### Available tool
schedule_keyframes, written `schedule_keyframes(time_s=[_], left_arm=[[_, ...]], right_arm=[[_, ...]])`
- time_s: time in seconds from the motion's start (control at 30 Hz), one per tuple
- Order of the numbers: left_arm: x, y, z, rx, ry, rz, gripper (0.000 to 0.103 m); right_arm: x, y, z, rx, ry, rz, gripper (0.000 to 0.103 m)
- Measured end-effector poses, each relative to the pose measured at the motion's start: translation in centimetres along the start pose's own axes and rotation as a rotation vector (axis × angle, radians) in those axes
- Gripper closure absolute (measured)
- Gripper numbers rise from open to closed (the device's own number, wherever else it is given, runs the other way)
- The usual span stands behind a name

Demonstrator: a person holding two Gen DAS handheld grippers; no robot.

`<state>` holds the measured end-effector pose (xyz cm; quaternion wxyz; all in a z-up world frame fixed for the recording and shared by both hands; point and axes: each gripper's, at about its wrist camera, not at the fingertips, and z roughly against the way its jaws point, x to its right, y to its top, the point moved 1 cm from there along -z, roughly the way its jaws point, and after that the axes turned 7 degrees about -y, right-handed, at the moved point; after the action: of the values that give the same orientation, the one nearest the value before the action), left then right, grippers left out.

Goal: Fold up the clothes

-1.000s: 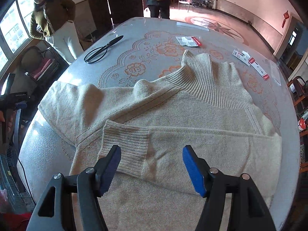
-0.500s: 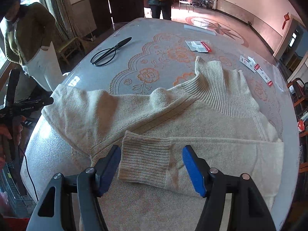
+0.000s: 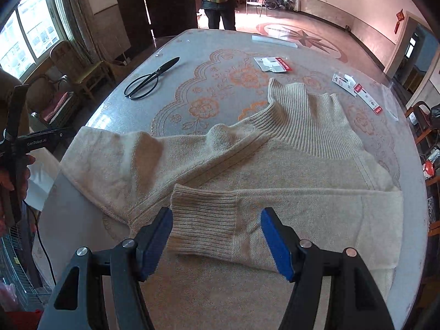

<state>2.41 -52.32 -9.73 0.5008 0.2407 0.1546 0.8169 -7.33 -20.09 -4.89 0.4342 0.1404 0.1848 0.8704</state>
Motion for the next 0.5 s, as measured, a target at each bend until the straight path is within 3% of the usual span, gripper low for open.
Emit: schedule_keyframes(time_s=[0.5], left_arm=[[1.3, -0.3, 0.2, -0.02, -0.003, -0.017, 0.024]], right_arm=[[-0.4, -0.1, 0.1, 0.0, 0.011, 0.013, 0.036]])
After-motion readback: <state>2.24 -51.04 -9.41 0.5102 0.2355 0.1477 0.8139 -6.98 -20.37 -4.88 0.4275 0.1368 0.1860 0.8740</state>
